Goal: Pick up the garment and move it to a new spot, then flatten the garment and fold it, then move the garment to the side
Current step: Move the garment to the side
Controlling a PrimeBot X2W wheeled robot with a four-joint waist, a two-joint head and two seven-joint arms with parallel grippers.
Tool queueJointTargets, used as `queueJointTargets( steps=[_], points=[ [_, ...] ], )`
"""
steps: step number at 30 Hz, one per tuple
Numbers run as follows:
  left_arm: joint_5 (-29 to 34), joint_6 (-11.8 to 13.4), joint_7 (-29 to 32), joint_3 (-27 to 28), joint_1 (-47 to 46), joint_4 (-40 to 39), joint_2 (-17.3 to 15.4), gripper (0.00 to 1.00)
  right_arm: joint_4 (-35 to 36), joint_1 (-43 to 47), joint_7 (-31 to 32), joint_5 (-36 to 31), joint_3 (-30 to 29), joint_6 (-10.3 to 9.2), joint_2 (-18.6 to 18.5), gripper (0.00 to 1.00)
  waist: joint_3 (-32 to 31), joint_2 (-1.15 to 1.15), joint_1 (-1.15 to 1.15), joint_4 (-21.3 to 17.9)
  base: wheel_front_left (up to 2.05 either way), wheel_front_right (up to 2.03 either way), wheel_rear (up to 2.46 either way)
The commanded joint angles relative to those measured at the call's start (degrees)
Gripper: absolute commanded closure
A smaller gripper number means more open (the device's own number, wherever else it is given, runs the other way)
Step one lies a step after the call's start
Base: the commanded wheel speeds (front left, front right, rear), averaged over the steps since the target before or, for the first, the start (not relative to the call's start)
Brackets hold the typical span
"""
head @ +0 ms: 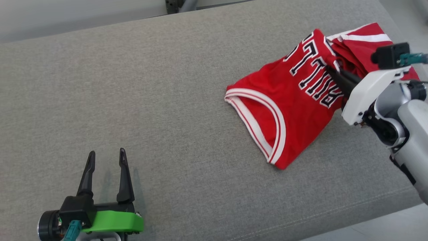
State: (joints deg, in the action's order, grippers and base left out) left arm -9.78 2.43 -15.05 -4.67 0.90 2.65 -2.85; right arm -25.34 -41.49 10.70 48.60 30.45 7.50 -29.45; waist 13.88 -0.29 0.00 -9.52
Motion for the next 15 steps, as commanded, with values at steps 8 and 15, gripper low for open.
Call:
queueJointTargets(
  steps=[8,15],
  points=[
    [1.4,-0.9,-0.1,0.6,-2.6,1.1,-0.1,0.00,0.2,-7.1,1.3,1.4,-3.6,-0.03,-3.4,1.00,5.8,0.29,0.00,-5.9,0.00,0.00,0.00],
    [1.1,-0.8,-0.1,0.3,-3.4,1.5,-0.1,0.00,-2.5,-9.7,1.4,0.5,-7.1,-0.03,-4.3,1.00,6.7,0.29,0.00,-4.5,0.00,0.00,0.00]
  ],
)
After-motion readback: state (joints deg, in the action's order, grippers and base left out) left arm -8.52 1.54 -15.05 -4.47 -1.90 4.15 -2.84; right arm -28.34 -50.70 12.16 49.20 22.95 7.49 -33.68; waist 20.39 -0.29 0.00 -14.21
